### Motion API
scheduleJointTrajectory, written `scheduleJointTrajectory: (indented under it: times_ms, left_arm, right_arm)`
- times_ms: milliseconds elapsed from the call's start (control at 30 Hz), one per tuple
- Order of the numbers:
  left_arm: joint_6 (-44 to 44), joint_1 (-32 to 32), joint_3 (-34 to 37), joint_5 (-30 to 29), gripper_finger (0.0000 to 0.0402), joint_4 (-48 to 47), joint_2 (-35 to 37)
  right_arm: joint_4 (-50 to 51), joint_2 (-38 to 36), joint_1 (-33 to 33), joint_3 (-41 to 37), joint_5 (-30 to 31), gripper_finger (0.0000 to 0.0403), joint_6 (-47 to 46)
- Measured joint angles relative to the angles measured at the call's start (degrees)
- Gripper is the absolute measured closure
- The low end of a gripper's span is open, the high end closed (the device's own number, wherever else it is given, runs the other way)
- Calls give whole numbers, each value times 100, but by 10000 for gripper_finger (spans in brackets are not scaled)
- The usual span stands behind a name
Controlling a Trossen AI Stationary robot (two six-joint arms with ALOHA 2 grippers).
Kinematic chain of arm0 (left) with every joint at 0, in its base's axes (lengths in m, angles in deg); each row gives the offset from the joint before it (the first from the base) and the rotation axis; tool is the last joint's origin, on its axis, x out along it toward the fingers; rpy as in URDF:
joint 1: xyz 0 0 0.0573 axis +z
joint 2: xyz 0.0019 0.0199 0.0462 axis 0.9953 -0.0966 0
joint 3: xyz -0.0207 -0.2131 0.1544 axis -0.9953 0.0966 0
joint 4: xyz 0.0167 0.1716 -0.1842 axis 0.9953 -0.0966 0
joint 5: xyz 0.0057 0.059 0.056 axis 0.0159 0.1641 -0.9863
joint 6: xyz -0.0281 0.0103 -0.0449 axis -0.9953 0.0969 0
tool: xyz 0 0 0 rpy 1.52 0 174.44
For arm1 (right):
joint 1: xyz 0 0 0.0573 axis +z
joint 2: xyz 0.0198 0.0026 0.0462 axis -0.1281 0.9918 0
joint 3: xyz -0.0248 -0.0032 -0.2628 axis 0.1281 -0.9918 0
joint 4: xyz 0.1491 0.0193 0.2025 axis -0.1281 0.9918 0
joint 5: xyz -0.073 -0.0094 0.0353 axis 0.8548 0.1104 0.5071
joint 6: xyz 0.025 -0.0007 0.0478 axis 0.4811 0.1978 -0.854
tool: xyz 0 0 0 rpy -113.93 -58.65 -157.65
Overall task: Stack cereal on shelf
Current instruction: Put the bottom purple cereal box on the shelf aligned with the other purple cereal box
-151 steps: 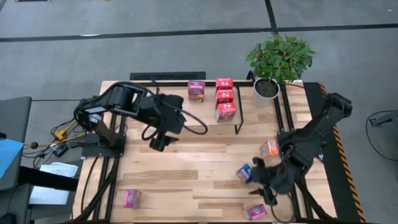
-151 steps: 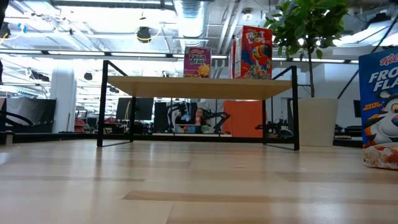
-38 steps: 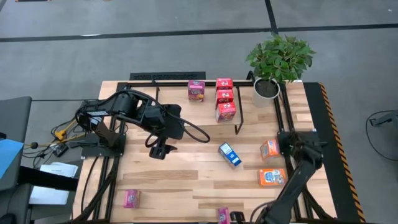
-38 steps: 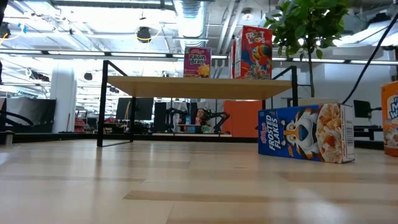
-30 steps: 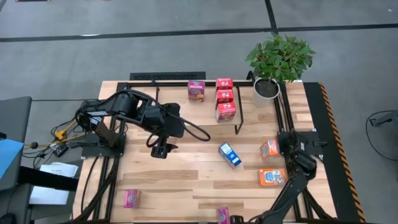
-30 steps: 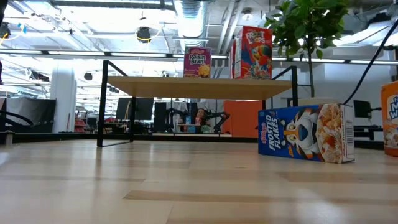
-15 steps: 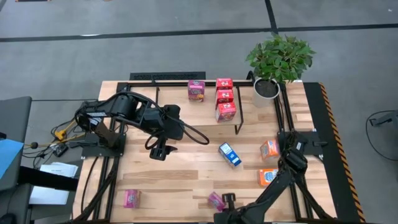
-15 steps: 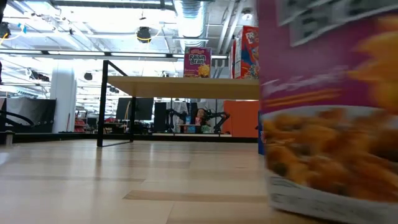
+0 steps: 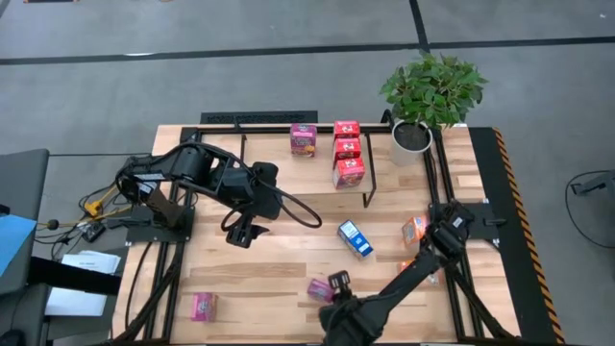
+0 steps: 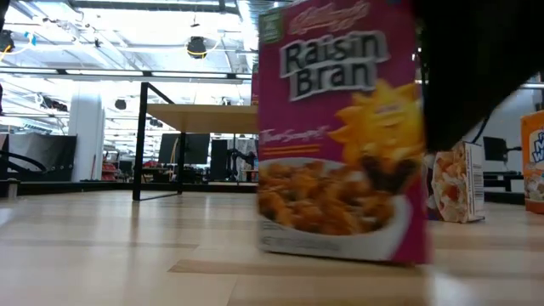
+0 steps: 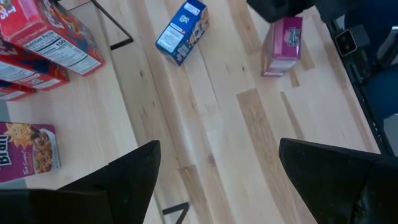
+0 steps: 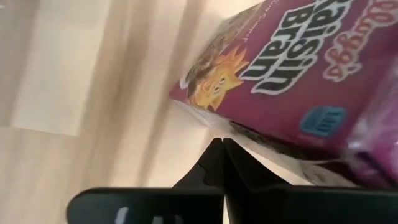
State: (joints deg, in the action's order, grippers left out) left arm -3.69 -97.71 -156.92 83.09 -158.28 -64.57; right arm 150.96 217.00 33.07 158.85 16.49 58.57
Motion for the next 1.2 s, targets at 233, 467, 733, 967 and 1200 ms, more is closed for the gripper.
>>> scheduleJointTrajectory:
  times_ms: [233,467,733,967,1200]
  left_arm:
    - [184,0,0,0,83,-52,0]
    - [275,78,0,-108,83,-109,-2]
    - [63,129,12,290,83,-59,-2]
    - [-405,-63,1101,349,83,707,74]
    - [-906,-724,2936,-489,83,2097,94]
  right_arm:
    - [28,-190,-342,-2,19,376,851]
    - [-10,-647,-766,0,-89,375,1796]
    - [1126,-1305,-756,0,-1210,384,866]
    - [1839,-2244,107,-308,-918,361,-1559]
    - [1969,-2854,1362,-822,347,356,-4592]
